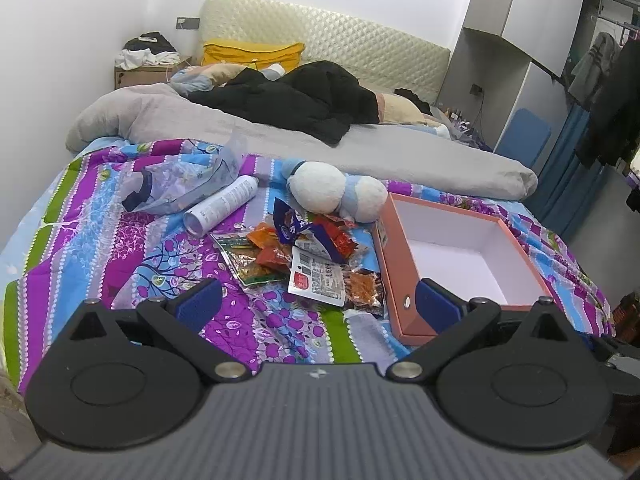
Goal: Organize snacks
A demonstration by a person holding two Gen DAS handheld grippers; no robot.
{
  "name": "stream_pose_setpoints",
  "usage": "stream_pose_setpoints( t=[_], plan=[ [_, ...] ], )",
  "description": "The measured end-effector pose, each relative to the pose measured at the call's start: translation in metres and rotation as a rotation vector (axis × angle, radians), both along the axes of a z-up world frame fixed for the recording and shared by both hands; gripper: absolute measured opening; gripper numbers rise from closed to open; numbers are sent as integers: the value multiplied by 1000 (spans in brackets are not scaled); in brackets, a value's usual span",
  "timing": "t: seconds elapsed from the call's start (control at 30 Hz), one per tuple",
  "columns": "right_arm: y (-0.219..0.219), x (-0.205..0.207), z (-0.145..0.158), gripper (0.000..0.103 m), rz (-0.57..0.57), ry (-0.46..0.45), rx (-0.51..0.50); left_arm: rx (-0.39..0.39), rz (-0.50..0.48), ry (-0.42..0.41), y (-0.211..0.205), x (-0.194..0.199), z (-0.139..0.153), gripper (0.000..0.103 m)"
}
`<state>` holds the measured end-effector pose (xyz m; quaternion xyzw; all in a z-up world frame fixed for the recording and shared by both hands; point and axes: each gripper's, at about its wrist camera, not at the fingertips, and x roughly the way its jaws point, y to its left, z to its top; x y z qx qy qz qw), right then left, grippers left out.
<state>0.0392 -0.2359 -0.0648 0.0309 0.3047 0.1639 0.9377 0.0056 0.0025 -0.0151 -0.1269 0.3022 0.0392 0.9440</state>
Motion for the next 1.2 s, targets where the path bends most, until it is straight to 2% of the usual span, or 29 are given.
stream_pose_setpoints(
  t=[0.83, 1.2],
  plan=[
    [-5, -14, -3, 103, -12, 7, -37, -20, -7, -4, 0, -3, -2, 103],
    [-8, -11, 0, 103, -2, 9, -9, -16, -10, -5, -1, -2, -1, 103]
  ],
)
